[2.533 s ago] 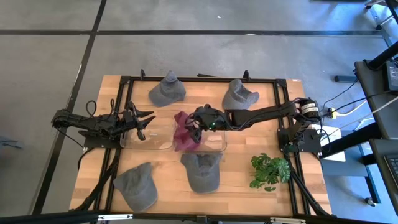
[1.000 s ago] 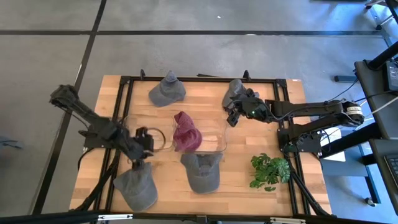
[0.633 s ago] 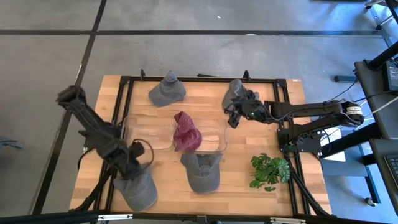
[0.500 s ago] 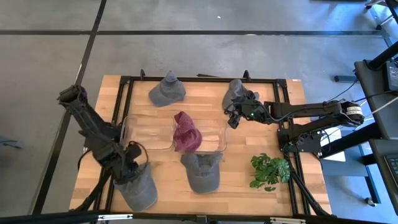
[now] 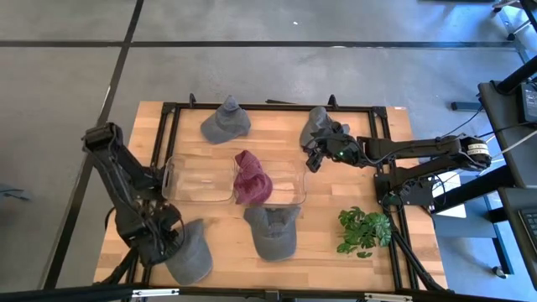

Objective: Pick & Place hat
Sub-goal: Put the bottom left dark blue cap into the left transparent bin

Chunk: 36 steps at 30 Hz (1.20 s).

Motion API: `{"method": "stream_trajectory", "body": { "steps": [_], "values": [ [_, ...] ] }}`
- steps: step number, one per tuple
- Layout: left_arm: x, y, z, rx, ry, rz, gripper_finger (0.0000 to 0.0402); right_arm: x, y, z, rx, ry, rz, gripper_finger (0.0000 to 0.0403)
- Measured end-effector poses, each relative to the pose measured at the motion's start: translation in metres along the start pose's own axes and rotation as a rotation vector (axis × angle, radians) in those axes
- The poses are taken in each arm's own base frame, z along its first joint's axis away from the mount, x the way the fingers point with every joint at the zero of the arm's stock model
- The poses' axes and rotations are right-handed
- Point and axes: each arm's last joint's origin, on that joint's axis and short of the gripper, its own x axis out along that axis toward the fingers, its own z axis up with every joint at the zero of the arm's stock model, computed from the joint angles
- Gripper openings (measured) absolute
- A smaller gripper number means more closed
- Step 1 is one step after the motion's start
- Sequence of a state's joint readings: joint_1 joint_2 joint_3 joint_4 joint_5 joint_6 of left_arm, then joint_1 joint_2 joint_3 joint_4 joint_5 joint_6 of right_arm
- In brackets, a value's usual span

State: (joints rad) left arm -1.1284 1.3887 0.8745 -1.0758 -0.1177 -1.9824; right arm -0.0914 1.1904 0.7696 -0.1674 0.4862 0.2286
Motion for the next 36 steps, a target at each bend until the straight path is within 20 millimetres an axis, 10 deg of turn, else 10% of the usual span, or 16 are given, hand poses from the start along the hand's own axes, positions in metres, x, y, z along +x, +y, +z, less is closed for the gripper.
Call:
{"method": "stream_trajectory", "body": {
  "steps": [36],
  "values": [
    [0.066, -0.033, -0.01, -0.219, -0.023, 0.181, 0.0133, -0.001, 0.005, 0.013, 0.144, -0.106, 0.129, 0.0273]
  ]
}}
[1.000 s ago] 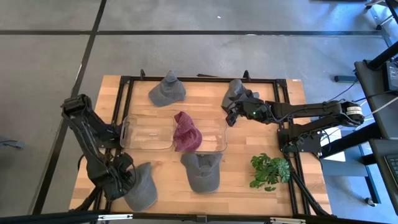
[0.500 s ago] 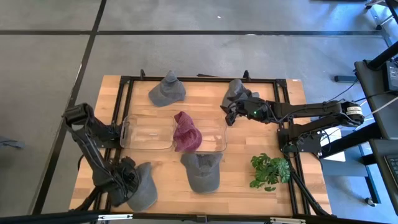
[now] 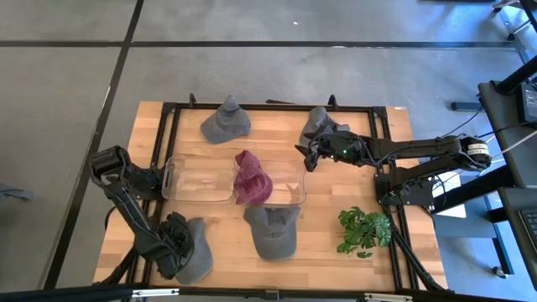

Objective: Pick & Place hat
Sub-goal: Put the bottom left dark blue cap into the left transparent bin

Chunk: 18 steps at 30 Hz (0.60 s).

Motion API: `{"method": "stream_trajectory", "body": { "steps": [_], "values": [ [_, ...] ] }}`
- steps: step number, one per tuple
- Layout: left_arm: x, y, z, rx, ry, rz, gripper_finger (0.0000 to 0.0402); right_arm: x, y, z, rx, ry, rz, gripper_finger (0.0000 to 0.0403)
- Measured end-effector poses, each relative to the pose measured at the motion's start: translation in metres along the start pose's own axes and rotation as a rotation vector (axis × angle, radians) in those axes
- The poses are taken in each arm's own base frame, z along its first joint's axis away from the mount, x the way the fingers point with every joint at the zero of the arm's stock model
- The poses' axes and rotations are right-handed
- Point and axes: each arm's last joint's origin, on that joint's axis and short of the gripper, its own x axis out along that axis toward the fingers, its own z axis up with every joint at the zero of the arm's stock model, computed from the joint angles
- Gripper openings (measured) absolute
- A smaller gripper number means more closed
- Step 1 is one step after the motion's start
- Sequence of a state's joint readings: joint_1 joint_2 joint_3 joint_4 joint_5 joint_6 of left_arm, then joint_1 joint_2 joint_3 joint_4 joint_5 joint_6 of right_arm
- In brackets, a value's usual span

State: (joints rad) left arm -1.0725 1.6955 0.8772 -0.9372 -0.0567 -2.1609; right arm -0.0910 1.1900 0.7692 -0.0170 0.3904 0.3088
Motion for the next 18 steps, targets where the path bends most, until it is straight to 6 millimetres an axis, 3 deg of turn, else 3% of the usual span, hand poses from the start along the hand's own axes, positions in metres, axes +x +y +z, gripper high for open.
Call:
{"method": "stream_trajectory", "body": {
  "steps": [6, 18],
  "values": [
    [0.001, -0.011, 0.01, 0.058, 0.027, -0.024, 0.0122, 0.0, 0.0, 0.0, -0.001, 0.0, 0.0, 0.0273],
    [0.001, -0.03, 0.019, 0.055, 0.034, -0.157, 0.0053, 0.0, 0.0, 0.0, -0.007, 0.002, 0.0, 0.0273]
  ]
}}
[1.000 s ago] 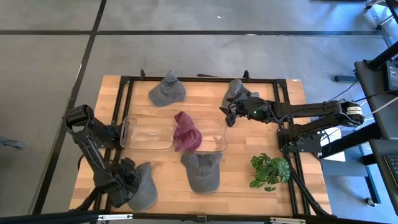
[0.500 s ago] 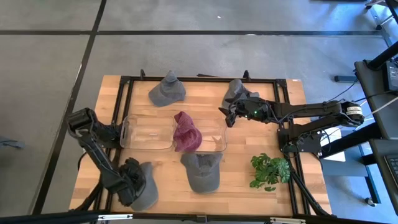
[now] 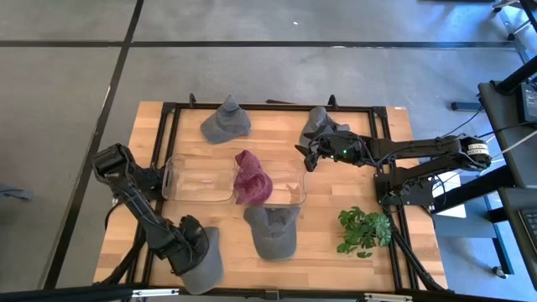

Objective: Pick & Place hat
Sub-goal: Put the bottom left dark blue cap into the left transparent bin

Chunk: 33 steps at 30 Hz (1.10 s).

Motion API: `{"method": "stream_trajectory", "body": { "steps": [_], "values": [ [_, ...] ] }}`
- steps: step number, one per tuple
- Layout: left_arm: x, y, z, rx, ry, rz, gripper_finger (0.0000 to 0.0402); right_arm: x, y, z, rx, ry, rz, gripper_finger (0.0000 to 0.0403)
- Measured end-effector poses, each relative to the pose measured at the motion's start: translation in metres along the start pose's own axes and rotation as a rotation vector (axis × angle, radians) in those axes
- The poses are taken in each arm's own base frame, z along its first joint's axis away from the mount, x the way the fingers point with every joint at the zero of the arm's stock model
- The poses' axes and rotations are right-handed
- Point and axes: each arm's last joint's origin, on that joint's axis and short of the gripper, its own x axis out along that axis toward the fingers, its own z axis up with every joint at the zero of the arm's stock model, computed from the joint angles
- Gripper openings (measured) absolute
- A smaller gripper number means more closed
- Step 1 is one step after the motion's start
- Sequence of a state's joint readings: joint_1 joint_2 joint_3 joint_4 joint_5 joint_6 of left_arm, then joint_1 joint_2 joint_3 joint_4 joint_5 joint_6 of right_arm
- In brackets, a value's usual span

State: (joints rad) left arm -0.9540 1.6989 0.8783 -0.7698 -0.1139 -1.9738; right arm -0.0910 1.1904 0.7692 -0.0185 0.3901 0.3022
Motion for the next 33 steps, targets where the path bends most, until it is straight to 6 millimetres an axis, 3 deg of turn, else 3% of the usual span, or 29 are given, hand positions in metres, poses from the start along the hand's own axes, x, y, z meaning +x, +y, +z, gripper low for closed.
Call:
{"method": "stream_trajectory", "body": {
  "steps": [5, 11, 27, 33],
  "values": [
    [-0.001, 0.002, 0.002, 0.093, -0.012, 0.018, 0.0011, 0.0, 0.0, 0.0, -0.025, 0.0, 0.0, 0.0273],
    [-0.016, 0.014, 0.004, 0.106, -0.042, 0.009, 0.0004, 0.0, 0.0, 0.0, -0.046, 0.001, 0.0, 0.0273],
    [-0.085, 0.036, 0.009, 0.074, -0.153, -0.387, 0.0003, 0.0, 0.0, 0.0, -0.05, 0.001, 0.0, 0.0273],
    [-0.113, 0.048, 0.018, 0.108, -0.319, -0.587, 0.0003, 0.0, 0.0, 0.0, -0.073, 0.001, -0.001, 0.0273]
  ]
}}
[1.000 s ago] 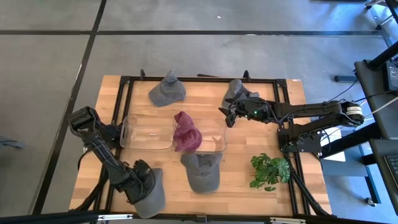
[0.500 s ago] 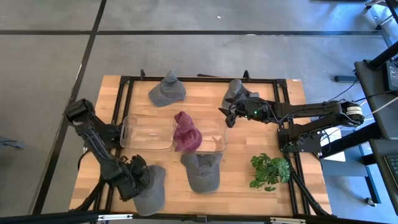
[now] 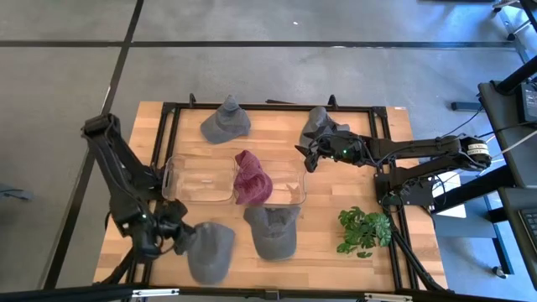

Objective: Pick & Place hat
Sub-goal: Put the bottom left dark blue cap into the left transparent bin

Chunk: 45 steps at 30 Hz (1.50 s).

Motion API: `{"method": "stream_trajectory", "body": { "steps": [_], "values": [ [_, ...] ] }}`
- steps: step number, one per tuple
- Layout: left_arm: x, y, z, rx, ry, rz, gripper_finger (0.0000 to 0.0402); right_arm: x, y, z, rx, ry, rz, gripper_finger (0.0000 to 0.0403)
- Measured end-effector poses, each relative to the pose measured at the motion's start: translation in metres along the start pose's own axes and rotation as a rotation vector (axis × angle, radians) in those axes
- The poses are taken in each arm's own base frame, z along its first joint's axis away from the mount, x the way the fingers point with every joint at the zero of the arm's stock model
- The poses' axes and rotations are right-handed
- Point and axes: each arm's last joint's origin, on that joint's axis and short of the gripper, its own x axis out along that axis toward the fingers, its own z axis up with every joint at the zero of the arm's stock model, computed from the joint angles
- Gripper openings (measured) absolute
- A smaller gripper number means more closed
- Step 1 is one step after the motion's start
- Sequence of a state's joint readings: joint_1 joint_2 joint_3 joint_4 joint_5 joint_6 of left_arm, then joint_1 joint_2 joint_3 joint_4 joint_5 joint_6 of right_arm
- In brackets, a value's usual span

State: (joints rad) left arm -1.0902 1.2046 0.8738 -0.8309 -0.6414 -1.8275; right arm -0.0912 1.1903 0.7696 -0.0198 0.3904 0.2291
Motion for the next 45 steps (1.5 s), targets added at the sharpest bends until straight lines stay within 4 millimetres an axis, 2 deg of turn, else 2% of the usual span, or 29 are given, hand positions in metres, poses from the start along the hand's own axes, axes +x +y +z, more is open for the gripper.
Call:
{"method": "stream_trajectory", "body": {
  "steps": [12, 19, 22, 33, 45],
  "values": [
    [-0.045, -0.007, 0.031, 0.159, -0.378, -0.284, 0.0003, 0.0, 0.0, 0.0, -0.029, 0.0, 0.0, 0.0273],
    [-0.069, -0.001, 0.056, 0.297, -0.665, -0.254, 0.0003, 0.0, 0.0, 0.0, -0.028, -0.001, 0.0, 0.0273],
    [-0.077, 0.003, 0.064, 0.363, -0.714, -0.224, 0.0003, 0.0, 0.0, 0.0, -0.029, 0.0, 0.0, 0.0273],
    [-0.081, 0.017, 0.073, 0.604, -0.898, -0.01, 0.0003, 0.0, 0.0, 0.0, 0.002, 0.0, 0.0, 0.0273],
    [-0.066, 0.027, 0.084, 0.642, -0.919, 0.136, 0.0002, 0.0, 0.001, 0.0, 0.004, 0.0, 0.005, 0.0273]
  ]
}}
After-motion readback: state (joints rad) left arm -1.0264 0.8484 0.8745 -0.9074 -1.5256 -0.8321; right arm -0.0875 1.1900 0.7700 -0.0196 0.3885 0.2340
